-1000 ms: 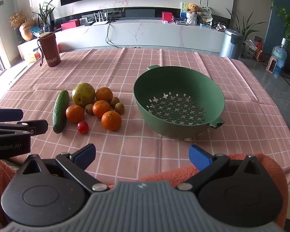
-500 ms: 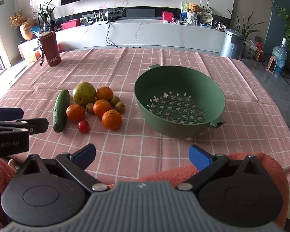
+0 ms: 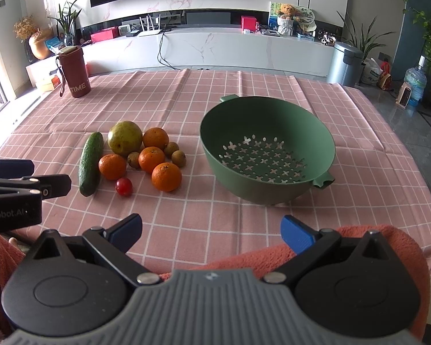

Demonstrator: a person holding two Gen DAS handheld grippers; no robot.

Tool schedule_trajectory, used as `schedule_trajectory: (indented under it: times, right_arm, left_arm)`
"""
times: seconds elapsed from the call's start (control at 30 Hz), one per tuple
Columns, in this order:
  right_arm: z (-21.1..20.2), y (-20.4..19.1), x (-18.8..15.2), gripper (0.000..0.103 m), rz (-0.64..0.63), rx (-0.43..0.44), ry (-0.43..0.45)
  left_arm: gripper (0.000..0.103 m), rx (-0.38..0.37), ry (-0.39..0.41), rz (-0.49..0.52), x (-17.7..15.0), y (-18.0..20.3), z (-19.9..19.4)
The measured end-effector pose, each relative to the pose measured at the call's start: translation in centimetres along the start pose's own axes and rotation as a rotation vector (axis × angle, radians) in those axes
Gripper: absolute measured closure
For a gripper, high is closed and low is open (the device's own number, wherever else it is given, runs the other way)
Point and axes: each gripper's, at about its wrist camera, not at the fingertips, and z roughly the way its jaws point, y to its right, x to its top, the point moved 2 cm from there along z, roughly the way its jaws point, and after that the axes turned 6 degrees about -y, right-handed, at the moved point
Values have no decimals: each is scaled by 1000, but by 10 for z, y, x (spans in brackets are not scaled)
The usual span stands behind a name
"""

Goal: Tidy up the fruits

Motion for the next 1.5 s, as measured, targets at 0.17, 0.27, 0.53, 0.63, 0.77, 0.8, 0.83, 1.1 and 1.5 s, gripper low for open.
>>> schedule_trajectory:
  times: [0.17,0.27,0.53,0.63,0.77,0.8,0.83,1.1,1.5]
  right_arm:
    - [0,0,0,5,0,2,-1]
    - [-1,0,0,5,0,3,-1]
    - [1,-1,1,5,-1,2,-6]
    - [2,-3,2,5,-2,4,-9]
    - [6,-4,3,5,-4,8,-11]
    - [7,-4,4,5,-6,10,-13]
    - [8,-4,5,5,-8,13,-14]
    - [18,-5,25,5,-2,132,64]
    - [77,-55,84,31,-140,245,85]
  left_arm:
    - [33,0,-1,0,0,0,0]
    - [33,0,-1,0,0,0,0]
    - [33,-5,0,-3,1,0,-1]
    - [33,-12,-1,-7,3,-2,0]
    - [33,-19,0,-4,4,-7,4]
    - [33,-21,0,-1,5,-8,5]
    - [33,-23,-1,1,6,-9,6]
    - [38,-36,-35,-46,31,-42,25]
    - [52,-87,-220,-244,57,-105,110]
